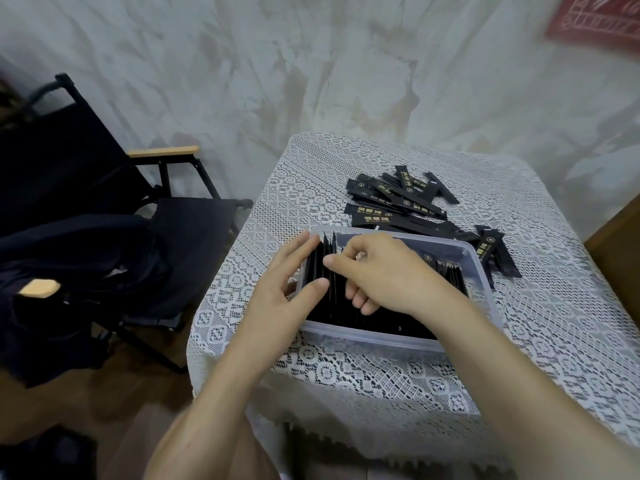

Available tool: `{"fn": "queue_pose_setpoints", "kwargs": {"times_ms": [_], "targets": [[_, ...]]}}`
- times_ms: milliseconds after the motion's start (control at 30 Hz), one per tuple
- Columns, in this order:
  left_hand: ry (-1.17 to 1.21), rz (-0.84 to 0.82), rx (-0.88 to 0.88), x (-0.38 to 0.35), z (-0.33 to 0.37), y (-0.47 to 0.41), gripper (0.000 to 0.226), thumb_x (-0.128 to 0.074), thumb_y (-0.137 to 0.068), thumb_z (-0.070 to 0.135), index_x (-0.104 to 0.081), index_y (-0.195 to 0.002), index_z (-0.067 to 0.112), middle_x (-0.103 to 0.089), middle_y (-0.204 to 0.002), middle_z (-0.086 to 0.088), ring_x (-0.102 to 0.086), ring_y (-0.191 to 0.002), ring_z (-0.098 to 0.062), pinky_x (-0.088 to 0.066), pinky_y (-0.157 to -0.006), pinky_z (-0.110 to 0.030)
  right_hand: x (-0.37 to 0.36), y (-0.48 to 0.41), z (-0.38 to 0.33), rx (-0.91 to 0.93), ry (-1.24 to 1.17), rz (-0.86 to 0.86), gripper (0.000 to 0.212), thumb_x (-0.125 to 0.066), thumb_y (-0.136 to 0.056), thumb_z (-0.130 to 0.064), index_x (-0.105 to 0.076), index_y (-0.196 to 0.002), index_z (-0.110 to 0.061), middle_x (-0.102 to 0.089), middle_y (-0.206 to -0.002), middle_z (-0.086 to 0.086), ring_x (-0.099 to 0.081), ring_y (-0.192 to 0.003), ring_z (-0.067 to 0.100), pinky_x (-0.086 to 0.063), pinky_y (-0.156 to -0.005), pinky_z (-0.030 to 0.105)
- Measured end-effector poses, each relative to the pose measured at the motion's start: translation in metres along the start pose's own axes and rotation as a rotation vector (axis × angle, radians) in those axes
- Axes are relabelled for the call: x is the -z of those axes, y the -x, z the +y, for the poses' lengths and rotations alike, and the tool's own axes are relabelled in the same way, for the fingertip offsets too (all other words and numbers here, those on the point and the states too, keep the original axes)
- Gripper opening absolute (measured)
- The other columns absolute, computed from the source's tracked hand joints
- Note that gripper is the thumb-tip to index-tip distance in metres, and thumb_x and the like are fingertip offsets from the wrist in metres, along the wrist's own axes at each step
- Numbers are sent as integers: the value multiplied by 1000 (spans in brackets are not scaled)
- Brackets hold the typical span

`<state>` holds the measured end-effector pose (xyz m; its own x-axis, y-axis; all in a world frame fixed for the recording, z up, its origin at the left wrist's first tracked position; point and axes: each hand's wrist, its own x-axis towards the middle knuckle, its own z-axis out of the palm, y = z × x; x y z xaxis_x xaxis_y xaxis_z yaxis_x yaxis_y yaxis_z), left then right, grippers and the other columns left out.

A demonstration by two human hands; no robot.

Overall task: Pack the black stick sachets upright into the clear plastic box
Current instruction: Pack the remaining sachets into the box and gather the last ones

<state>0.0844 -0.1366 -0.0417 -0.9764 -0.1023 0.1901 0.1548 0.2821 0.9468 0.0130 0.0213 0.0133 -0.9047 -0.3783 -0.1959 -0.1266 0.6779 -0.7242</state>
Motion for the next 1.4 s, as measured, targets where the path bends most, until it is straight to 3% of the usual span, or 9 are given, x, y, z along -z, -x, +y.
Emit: {"fn": "queue_pose_setpoints", "kwargs": {"times_ms": [67,200,333,600,833,967,1133,1300,1400], "targets": [[-4,-1,-4,0,0,0,57,-60,-87,35,-50,-143,41,-39,-149,33,-29,-138,15,-32,-109,-26,-2,-5,-2,9,14,42,30,-59,-98,-46,-61,-90,-18,-73,-63,0,-71,-51,16,-57,-60,29],[-27,-3,-12,0,0,0,57,-61,-88,40,-49,-143,43,-37,-150,34,-29,-138,15,-32,-110,-27,-2,-13,0,-3,-172,-1,25,-66,-97,-35,-61,-90,-12,-70,-65,2,-73,-59,22,-64,-67,40],[-51,-25,-28,2,-1,6,60,-61,-86,53,-47,-144,46,-31,-152,37,-24,-141,15,-27,-107,-22,5,-17,1,-5,-271,-56,16,-64,-100,-24,-61,-103,-9,-69,-72,9,-71,-58,21,-63,-62,36],[-339,18,-175,6,1,20,54,-53,-90,61,-52,-141,44,-31,-156,30,-32,-143,4,-32,-111,-31,5,-24,4,39,-368,-151,42,-61,-101,-10,-50,-141,-5,-66,-77,10,-66,-57,12,-57,-56,23],[-531,-20,-300,12,-2,28,69,-66,-81,68,-55,-142,36,-38,-154,25,-38,-141,-1,-42,-110,-44,13,-20,7,78,-385,-212,33,-64,-98,-5,-55,-130,-11,-62,-88,12,-63,-54,11,-54,-50,22],[-530,6,-317,12,-2,25,65,-67,-78,70,-61,-134,37,-44,-150,25,-42,-138,1,-44,-108,-41,12,-21,5,101,-313,-187,41,-65,-97,-5,-52,-136,-12,-60,-98,13,-63,-55,13,-58,-53,26],[-482,-16,-284,10,-7,28,66,-66,-74,76,-60,-131,43,-32,-156,22,-37,-139,4,-36,-104,-26,12,-24,6,168,-193,-224,56,-64,-97,-4,-47,-149,-16,-60,-96,8,-62,-54,9,-57,-53,25],[-495,-14,-291,12,-8,24,68,-66,-73,77,-58,-132,45,-33,-155,21,-42,-138,-11,-46,-103,-52,15,-26,5,146,-169,-252,48,-64,-98,-5,-51,-143,-11,-61,-92,3,-61,-53,5,-51,-52,20],[-522,-25,-319,12,-11,24,73,-66,-73,79,-55,-137,44,-30,-157,20,-39,-141,-12,-47,-103,-55,13,-24,4,139,-190,-226,47,-63,-98,-4,-51,-143,-10,-63,-91,4,-61,-53,8,-53,-50,22]]}}
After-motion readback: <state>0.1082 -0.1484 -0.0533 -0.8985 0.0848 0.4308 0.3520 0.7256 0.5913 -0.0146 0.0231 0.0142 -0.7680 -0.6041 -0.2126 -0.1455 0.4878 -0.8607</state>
